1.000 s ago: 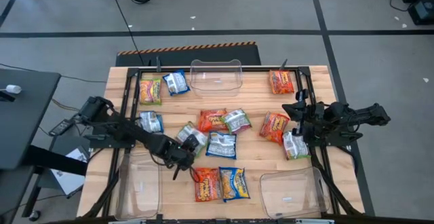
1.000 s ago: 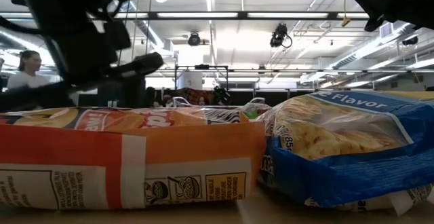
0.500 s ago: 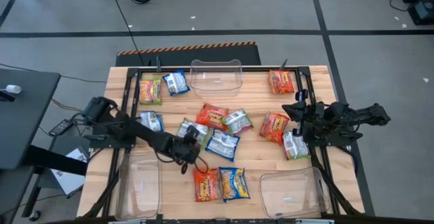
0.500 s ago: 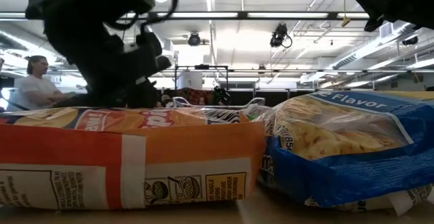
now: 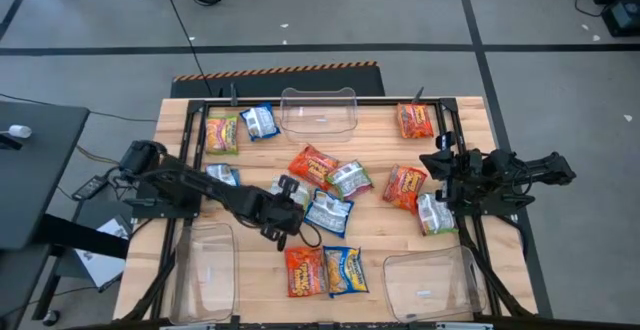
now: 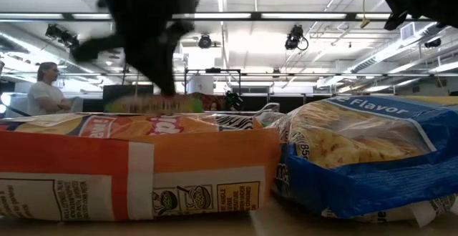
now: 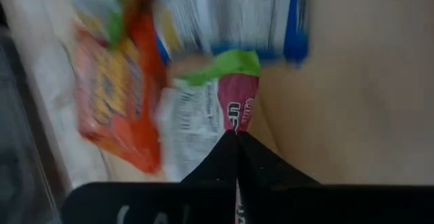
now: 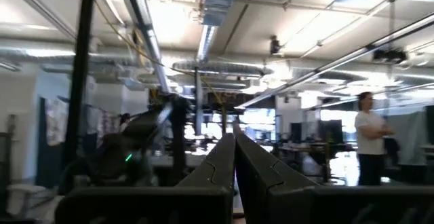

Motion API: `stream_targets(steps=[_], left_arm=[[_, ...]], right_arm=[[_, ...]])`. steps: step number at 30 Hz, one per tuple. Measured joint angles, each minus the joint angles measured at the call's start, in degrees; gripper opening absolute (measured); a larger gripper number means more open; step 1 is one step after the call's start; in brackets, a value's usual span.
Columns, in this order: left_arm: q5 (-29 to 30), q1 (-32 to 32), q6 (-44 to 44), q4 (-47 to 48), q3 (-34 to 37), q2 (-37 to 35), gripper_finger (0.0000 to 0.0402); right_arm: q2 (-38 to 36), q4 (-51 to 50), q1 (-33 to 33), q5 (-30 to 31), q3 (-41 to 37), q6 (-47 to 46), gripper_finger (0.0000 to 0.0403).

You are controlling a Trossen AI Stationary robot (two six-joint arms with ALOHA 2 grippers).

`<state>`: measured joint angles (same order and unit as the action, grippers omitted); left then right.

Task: Sort Maruchan noodles
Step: Put the green noodle pack into the bottom left transparent bin

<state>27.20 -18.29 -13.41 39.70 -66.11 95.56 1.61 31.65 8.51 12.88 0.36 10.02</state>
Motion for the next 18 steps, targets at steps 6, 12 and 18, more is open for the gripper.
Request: stream_targets(steps=[6, 12, 18], left_arm=[[-12.0, 4.6, 4.0, 16.4, -12.4, -4.1, 0.0002], [-24.5, 5.9, 14.3, 29.1, -21.4, -8.0, 0.0001], [-35.1, -1.5, 28.2, 38.8, -27.2, -11.0, 0.0001]], right_arm=[[0.0, 0.6, 0.0, -2.0, 0.0, -5.4, 0.0019], [0.0, 5.2, 0.0, -2.1, 0.0, -15.4, 0.0019], [0.0, 6.1, 0.0, -2.1, 0.0, -21.6, 0.0019]])
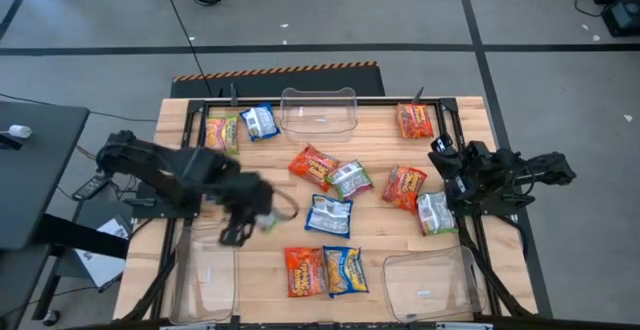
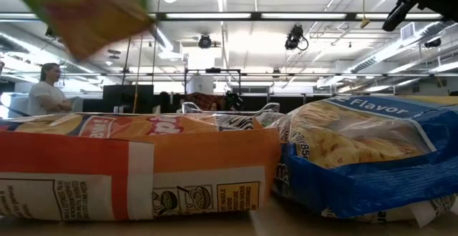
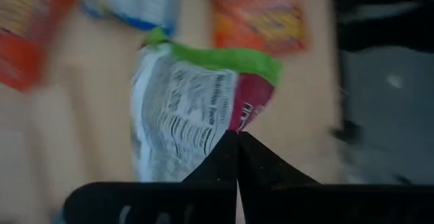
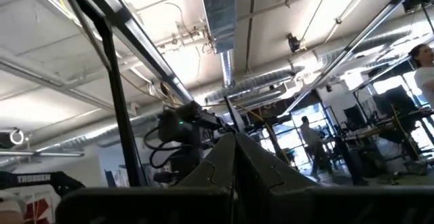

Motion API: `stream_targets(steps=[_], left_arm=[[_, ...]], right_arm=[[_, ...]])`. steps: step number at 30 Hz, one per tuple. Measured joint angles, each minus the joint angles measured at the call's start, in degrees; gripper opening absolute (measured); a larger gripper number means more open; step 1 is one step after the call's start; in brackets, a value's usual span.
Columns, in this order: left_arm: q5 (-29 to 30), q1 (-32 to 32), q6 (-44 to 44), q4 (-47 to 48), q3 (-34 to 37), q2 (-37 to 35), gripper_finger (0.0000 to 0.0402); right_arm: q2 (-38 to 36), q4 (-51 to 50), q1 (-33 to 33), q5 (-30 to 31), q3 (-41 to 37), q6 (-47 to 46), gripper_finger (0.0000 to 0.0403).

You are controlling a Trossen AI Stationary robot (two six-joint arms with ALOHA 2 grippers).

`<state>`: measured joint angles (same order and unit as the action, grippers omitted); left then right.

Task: Sort Maruchan noodles
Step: Put the green noodle pack into the bottom left transparent bin

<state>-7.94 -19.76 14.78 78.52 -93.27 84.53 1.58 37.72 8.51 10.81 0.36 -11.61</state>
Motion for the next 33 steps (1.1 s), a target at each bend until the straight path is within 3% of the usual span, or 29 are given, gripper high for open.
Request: stream_targets(steps=[6, 15, 21, 25, 29, 33], left_arm=[[-6.3, -12.8, 18.2, 1.4, -1.7, -1.7, 0.0001], [-4.3, -31.8, 42.2, -2.3, -1.6, 3.0, 0.0001], [-4.2, -35.1, 44.9, -4.3, -1.5, 10.7, 0.0001], [-6.5, -36.0, 45.5, -4.8, 1.9, 14.7, 0.0001], [-8.7, -36.1, 49.4, -5.4, 5.9, 14.8, 0.0], [-11.8, -35.5, 51.9, -5.6, 6.6, 13.2, 0.0]], right_arm=[[0.0, -1.2, 0.0, 1.5, 0.0, 4.1, 0.0019], [0.0, -1.8, 0.0, 3.6, 0.0, 2.8, 0.0019], [0.0, -3.2, 0.0, 2.3, 0.0, -2.8, 0.0018], [1.1, -4.0, 0.6, -3.1, 0.0, -10.0, 0.0012], [3.4, -3.6, 3.5, -7.8, 0.0, -16.0, 0.0009], [5.8, -3.5, 7.3, -8.0, 0.0, -18.9, 0.0009]])
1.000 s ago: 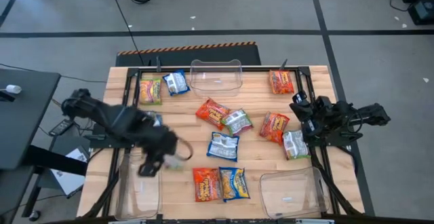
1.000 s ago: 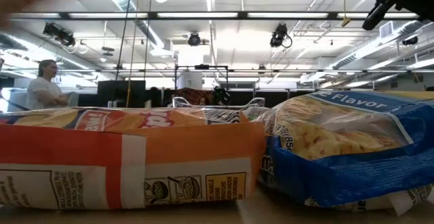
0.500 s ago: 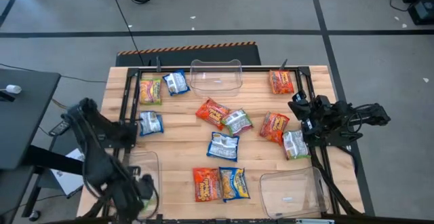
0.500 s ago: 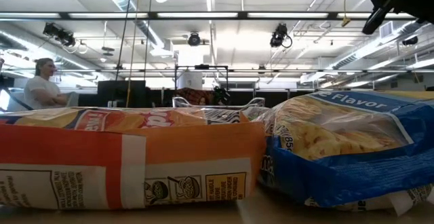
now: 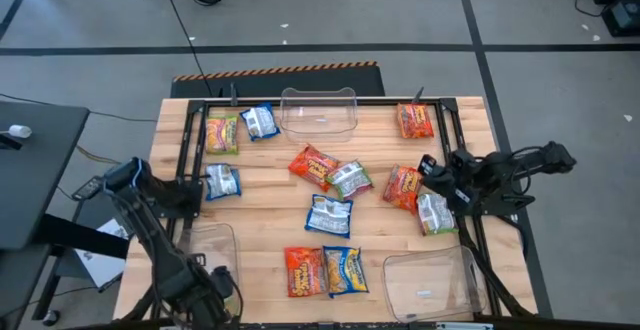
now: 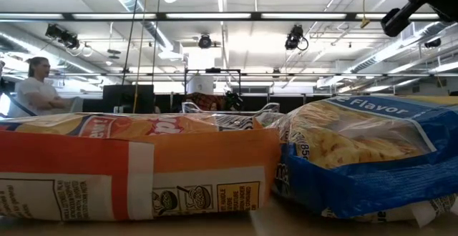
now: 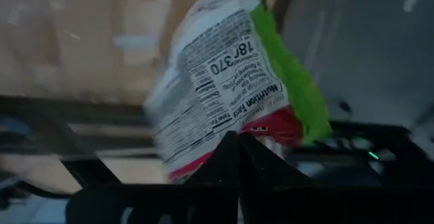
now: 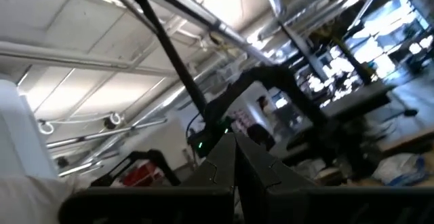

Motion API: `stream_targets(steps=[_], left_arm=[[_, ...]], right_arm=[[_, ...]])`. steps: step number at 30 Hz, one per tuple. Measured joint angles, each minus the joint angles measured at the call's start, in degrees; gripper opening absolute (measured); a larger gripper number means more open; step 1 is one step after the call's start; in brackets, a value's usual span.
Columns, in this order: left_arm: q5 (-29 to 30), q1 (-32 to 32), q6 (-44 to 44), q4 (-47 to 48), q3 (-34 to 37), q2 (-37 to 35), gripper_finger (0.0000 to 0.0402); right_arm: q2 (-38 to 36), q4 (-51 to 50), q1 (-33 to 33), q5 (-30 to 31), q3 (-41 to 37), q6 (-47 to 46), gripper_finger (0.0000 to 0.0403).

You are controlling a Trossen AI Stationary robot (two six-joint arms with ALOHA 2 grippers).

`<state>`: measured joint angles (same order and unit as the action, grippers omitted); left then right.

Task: Sort Maruchan noodles
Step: Put the green noodle pack into the bottom left transparent bin

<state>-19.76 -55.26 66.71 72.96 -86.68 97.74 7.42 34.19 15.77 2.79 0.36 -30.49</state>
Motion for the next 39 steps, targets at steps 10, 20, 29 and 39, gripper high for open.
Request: stream_targets(steps=[10, 20, 29, 39], left_arm=[[-3.5, 1.1, 5.2, -6.1, 0.0, 2.7, 0.0], [-1.6, 5.5, 8.7, -12.8, 0.0, 7.4, 0.0], [-2.1, 6.9, 8.2, -11.9, 0.0, 7.1, 0.0047], [5.8, 10.0, 9.2, -0.9, 0.0, -4.1, 0.0145]], right_arm=[[5.5, 0.1, 6.2, 3.1, 0.0, 0.0, 0.0009], [8.2, 0.0, 9.1, 5.0, 0.0, 1.0, 0.0009], [9.9, -0.1, 9.1, 6.8, 0.0, 5.1, 0.0009], [11.4, -1.7, 7.2, 15.4, 3.3, 12.5, 0.0009]])
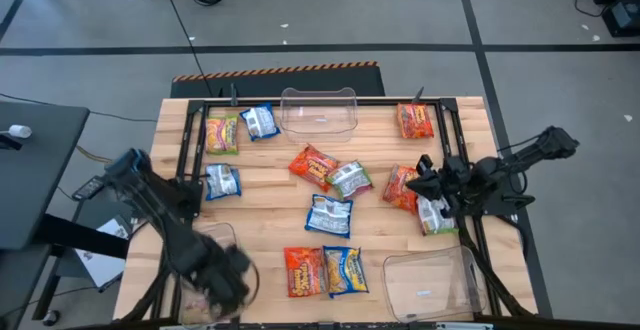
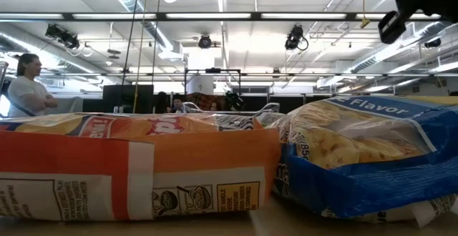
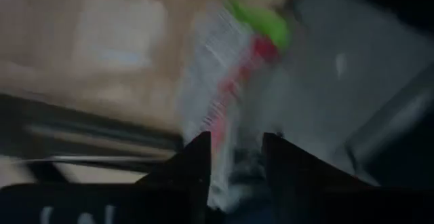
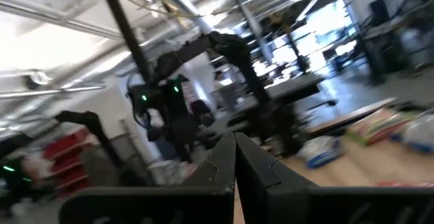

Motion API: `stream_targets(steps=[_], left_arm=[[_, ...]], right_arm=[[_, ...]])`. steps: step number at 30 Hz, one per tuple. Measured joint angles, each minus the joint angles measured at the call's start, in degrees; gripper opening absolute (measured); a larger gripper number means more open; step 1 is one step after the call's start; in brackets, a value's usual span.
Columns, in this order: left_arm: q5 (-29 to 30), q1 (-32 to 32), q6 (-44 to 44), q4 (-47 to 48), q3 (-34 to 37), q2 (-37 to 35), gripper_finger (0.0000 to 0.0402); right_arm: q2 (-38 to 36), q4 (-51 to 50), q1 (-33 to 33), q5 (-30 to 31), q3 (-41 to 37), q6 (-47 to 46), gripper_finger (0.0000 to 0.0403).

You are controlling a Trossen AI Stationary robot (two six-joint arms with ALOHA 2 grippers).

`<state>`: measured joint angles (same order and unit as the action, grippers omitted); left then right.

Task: Sort Maruchan noodles
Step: Put the green noodle pack into the bottom left transparent bin

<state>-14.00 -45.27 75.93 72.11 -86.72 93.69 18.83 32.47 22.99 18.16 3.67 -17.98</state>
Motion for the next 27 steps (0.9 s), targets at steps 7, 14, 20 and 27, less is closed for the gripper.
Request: stream_targets(steps=[7, 14, 20, 27], left_arm=[[27.3, 14.8, 1.4, 10.9, 0.0, -8.6, 0.0157], [31.5, 40.1, -6.8, 13.1, 2.4, -9.3, 0.0158], [23.3, 57.5, -25.4, 9.8, 10.0, -9.1, 0.0158], [26.0, 77.0, -33.8, -1.2, 19.4, -9.1, 0.0164]], right_arm=[[2.1, -0.1, -3.5, 1.5, 0.8, 1.2, 0.0018], [6.0, -1.7, -7.4, 5.0, 0.8, -0.9, 0.0057], [10.0, -4.2, -10.1, 4.9, 0.8, -4.9, 0.0111], [14.7, -4.3, -13.4, 4.9, 0.8, -3.9, 0.0169]])
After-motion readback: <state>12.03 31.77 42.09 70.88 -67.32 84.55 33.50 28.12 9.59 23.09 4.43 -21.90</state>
